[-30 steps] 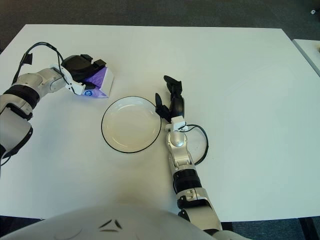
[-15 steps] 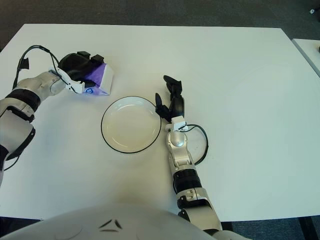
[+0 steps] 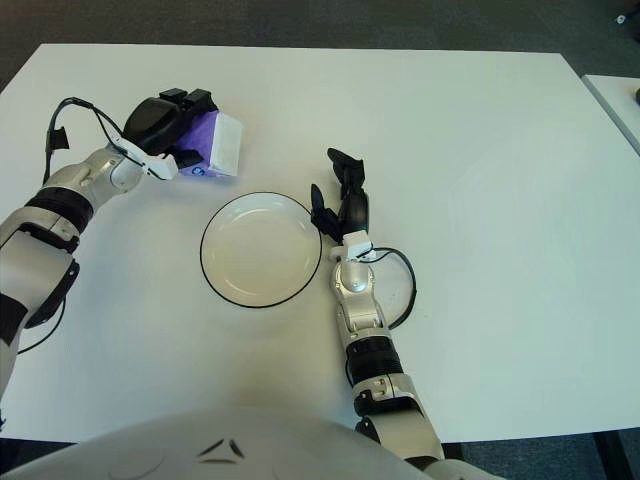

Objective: Put the tissue paper into the plate.

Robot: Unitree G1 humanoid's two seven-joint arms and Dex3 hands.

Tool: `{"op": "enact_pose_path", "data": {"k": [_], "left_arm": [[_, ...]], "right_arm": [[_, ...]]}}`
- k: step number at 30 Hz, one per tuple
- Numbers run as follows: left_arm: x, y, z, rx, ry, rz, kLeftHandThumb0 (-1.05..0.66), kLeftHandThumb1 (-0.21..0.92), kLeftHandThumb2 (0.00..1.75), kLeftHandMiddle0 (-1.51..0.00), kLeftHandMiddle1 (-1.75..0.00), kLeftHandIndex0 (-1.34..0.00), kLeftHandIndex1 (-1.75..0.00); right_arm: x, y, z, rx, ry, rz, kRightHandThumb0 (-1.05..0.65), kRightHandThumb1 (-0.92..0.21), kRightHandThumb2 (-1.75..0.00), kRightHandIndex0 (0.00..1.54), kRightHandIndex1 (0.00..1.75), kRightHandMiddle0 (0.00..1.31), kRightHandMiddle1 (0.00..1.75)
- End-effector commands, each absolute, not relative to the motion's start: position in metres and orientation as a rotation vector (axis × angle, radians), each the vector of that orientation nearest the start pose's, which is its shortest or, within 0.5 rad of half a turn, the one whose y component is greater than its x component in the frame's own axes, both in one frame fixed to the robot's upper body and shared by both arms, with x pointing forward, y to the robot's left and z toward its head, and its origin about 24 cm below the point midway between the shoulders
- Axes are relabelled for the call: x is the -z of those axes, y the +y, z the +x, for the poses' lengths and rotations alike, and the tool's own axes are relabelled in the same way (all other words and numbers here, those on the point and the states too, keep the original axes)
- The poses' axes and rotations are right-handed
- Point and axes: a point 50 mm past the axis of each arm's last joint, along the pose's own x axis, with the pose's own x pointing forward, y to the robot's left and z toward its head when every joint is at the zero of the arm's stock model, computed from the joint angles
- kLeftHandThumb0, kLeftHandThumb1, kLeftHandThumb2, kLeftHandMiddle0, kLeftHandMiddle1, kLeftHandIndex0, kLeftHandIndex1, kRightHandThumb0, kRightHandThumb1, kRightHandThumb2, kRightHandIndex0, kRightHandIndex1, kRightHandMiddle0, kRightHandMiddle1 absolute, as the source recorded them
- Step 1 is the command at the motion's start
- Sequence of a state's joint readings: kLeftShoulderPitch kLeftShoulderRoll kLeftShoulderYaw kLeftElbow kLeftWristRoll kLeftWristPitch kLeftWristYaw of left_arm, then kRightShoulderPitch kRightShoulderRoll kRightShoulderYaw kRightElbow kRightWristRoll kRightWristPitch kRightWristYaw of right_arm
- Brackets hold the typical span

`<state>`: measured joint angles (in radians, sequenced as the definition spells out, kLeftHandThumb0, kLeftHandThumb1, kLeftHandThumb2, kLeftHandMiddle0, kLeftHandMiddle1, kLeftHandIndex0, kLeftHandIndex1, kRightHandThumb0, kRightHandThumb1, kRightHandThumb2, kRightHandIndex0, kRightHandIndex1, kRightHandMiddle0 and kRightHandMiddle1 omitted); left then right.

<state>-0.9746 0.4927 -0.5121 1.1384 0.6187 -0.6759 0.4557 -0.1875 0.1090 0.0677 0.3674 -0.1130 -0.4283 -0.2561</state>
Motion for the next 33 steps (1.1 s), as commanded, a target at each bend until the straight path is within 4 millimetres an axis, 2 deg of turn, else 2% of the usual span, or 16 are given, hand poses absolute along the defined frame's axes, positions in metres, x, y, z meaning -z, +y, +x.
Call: {"op": "enact_pose_path", "data": {"k": [1,6,16,33], "left_arm": [[-0.143,0.168,0.379,0.189,-0.628,1.084,-0.01,-0.05,1.73,-0.87,-1.75,-0.67,-1.75],[-0.162,0.162,0.375,0.174,-0.721,0.972,-0.01,-0.02,1.7,-0.85,-1.75,-0.65,-1.75],[-0.179,0.146,0.362,0.164,-0.847,0.844,0.0,0.01,1.67,-0.83,-1.73,-0.63,-1.75],[-0.187,0.136,0.341,0.239,-0.962,0.751,0.0,0.0,1.67,-0.84,-1.72,-0.63,-1.75]], "right_arm": [[0.037,-0.118,0.237,0.142,0.145,-0.023,-0.58,-0.89,-0.6,0.22,0.58,0.0,0.94],[0.037,-0.118,0.238,0.141,0.148,-0.01,-0.56,-0.86,-0.64,0.21,0.61,0.0,0.96],[0.039,-0.117,0.239,0.14,0.153,-0.008,-0.54,-0.84,-0.68,0.19,0.63,0.0,0.96],[0.041,-0.116,0.239,0.14,0.166,-0.036,-0.6,-0.89,-0.63,0.18,0.61,0.0,0.9]]}}
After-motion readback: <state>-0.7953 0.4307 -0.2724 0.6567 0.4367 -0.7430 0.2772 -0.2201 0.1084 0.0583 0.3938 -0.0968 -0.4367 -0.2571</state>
